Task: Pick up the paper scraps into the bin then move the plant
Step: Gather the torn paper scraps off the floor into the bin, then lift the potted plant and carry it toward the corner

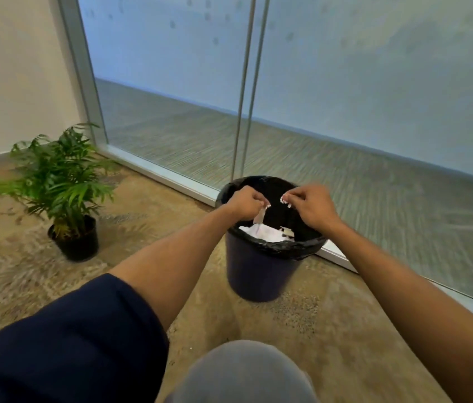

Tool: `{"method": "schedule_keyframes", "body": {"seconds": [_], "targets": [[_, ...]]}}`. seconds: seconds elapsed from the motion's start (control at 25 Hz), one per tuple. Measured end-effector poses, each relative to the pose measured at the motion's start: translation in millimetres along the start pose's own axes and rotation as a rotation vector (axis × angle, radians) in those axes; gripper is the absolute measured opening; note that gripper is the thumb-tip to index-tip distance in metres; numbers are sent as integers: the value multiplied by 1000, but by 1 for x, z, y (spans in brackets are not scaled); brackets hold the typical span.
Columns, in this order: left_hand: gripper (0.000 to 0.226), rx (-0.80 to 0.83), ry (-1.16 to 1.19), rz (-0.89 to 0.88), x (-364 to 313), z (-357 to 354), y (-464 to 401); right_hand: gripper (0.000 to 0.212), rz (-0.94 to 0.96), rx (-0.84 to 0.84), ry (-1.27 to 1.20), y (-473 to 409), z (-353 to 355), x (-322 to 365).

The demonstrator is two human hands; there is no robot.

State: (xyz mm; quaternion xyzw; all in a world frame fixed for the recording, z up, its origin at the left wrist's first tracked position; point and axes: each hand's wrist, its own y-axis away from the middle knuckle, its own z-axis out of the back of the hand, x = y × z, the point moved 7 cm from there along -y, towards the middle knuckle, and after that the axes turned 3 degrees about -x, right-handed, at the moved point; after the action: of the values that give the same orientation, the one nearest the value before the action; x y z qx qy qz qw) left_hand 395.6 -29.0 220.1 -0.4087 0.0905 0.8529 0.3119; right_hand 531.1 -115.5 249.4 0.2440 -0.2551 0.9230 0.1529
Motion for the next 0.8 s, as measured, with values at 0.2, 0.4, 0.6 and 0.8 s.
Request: {"method": "schedule_keyframes", "body": {"seconds": [0.2,0.4,0.6,0.8], "targets": [[5,-100,-26,33,5,12,4,25,-69,51,95,6,-9,-21],[14,-150,-61,-11,3,23,9,17,-60,-38,161,14,1,-12],[24,-208,-115,-54,5,26,15,8,-51,-61,222,21,3,0],[11,-276,-3,-111,29,55,36,26,-82,23,140,22,-14,11]]}}
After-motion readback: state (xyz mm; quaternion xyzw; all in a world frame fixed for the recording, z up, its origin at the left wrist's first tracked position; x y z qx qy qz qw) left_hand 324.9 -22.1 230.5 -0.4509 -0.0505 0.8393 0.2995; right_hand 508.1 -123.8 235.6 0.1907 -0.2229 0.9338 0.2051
